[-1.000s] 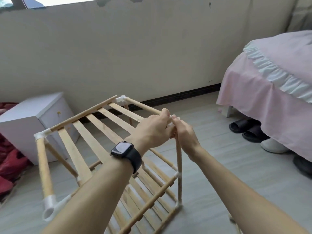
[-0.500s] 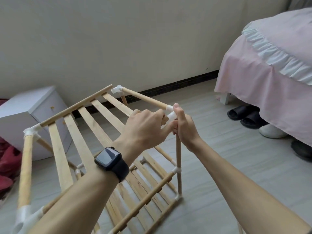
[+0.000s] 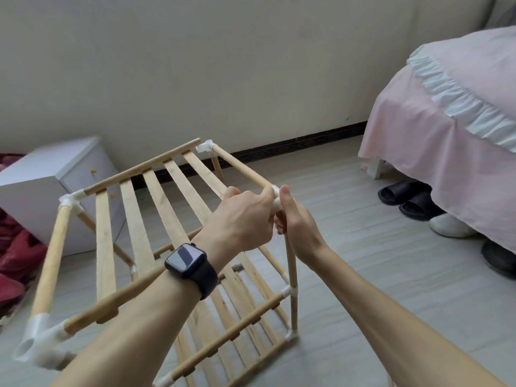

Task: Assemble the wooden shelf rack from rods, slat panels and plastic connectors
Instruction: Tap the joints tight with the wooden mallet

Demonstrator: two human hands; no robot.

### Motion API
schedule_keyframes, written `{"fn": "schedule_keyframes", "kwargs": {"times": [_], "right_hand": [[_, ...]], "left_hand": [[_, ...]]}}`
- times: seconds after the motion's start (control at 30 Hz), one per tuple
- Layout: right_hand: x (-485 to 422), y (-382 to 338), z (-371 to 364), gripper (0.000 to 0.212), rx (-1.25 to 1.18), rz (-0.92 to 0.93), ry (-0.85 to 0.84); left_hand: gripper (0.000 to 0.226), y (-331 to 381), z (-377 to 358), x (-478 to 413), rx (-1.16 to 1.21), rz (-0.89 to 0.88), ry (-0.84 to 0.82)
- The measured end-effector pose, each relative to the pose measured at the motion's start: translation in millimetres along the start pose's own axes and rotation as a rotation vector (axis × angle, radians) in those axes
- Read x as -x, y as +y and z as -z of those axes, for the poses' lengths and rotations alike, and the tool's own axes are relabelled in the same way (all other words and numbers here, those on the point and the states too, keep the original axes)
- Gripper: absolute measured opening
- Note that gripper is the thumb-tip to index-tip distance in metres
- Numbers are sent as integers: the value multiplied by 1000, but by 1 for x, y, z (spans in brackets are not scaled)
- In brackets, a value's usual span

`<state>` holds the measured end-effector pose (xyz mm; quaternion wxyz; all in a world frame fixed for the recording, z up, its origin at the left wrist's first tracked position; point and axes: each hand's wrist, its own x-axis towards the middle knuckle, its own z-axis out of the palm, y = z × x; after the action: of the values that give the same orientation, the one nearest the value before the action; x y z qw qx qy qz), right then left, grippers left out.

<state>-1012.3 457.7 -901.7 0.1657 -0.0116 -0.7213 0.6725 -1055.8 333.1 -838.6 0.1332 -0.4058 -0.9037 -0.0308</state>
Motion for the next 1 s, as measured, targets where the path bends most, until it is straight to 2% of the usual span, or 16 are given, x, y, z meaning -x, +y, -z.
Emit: {"fn": "schedule_keyframes", "kwargs": {"times": [0.07, 0.13, 0.2, 0.27, 0.37, 0.43, 0.5, 0.57, 0.67, 0.77, 0.83, 0.9, 0.93, 1.0], "right_hand": [[5, 3, -5, 73, 27, 5, -18], [10, 3, -8, 80, 7, 7, -32], [16, 4, -10, 70, -19, 11, -44], [22, 4, -15, 61, -35, 19, -60], [36, -1, -24, 62, -142, 1, -135], [48, -5, -33, 58, -216, -20, -225], [59, -9, -44, 56, -213, -52, -338], [67, -13, -58, 58, -93, -44, -458], [74, -28, -82, 61, 49, -25, -653], [78, -47, -107, 66, 294, 19, -862], [76, -60, -113, 61, 489, 112, -949], [66, -72, -106, 42, 541, 192, -951], [59, -77, -97, 33, 509, 200, -899], [44, -84, -77, 26, 365, 179, -655]], "left_hand": [[9, -1, 1, 3, -18, -10, -19], [5, -2, 6, 9, -50, -58, 0], [9, -4, 13, 20, -73, -125, 45], [24, -10, 19, 33, -82, -160, 88], [44, -24, 28, 54, -30, -148, 176], [45, -37, 34, 73, 4, -135, 284], [42, -51, 39, 94, -14, -43, 306], [43, -68, 43, 116, 15, 170, 223], [60, -95, 54, 151, 112, 486, 26], [68, -105, 68, 172, 181, 627, -77], [78, -99, 75, 173, 242, 679, -148], [90, -87, 78, 169, 264, 678, -210], [95, -81, 77, 167, 238, 665, -225], [97, -73, 72, 166, 129, 629, -217]]}}
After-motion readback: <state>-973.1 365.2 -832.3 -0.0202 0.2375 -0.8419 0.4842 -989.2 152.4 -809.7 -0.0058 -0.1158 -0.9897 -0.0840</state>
